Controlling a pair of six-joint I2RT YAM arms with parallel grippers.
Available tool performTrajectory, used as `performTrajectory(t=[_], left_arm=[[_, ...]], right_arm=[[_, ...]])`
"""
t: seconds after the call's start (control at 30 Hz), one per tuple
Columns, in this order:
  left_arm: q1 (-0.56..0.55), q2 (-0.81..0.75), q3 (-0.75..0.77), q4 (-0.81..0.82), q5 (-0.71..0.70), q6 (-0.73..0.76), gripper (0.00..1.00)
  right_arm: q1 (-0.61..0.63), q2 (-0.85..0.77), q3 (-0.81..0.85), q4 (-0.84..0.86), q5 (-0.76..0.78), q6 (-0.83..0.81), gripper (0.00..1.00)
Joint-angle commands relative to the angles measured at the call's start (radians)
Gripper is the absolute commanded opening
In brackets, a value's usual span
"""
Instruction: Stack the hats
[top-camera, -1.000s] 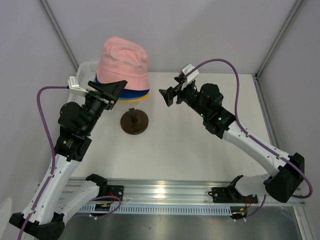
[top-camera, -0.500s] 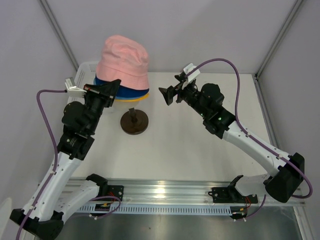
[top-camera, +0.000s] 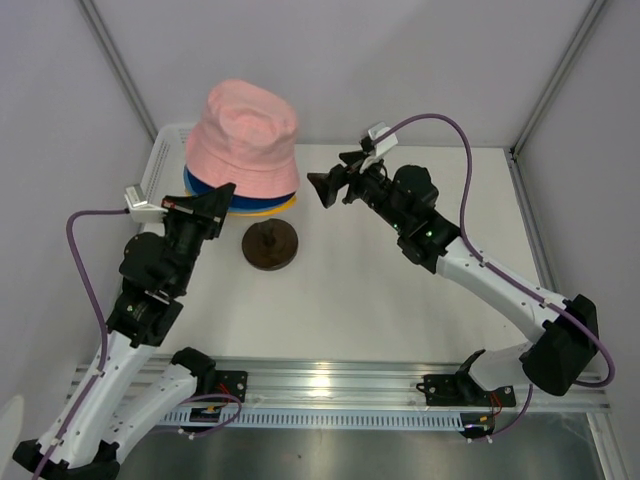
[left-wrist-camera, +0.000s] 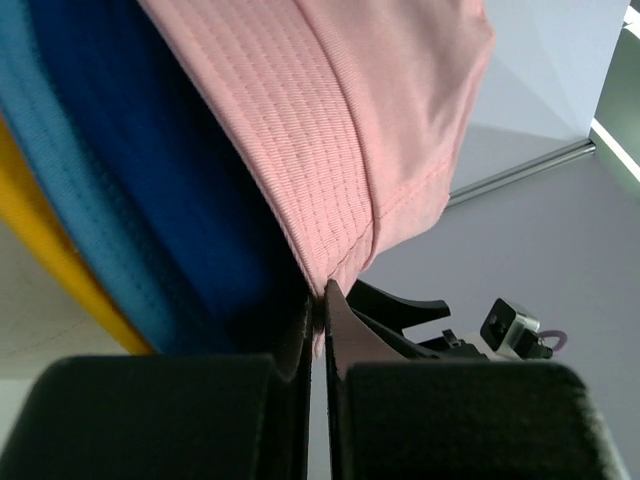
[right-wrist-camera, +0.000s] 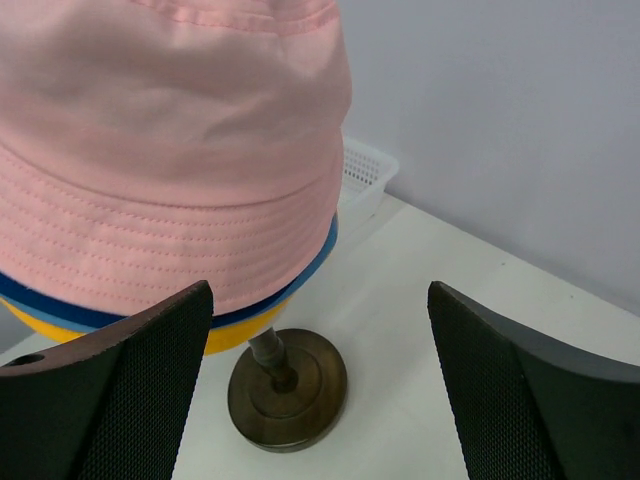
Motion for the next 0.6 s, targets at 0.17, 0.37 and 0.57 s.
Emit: performTrajectory(t=[0.17, 0.37, 0.57], left_arm=[[-0.011, -0.067, -0.074, -0.093, -0.107, -0.025, 0.01], [-0.011, -0.05, -0.086, -0.111, -0.133, -0.009, 0.01], [-0.011, -0.011, -0.062, -0.103, -0.159, 0.049, 0.01]], right_arm=[[0.001, 0.042, 0.074, 0.064, -0.04, 0.148, 0.91], [0.001, 0.045, 0.066, 0.067, -0.046, 0.175, 0.91], [0.001, 0.039, 0.065, 0.053, -0.018, 0.179, 0.91]])
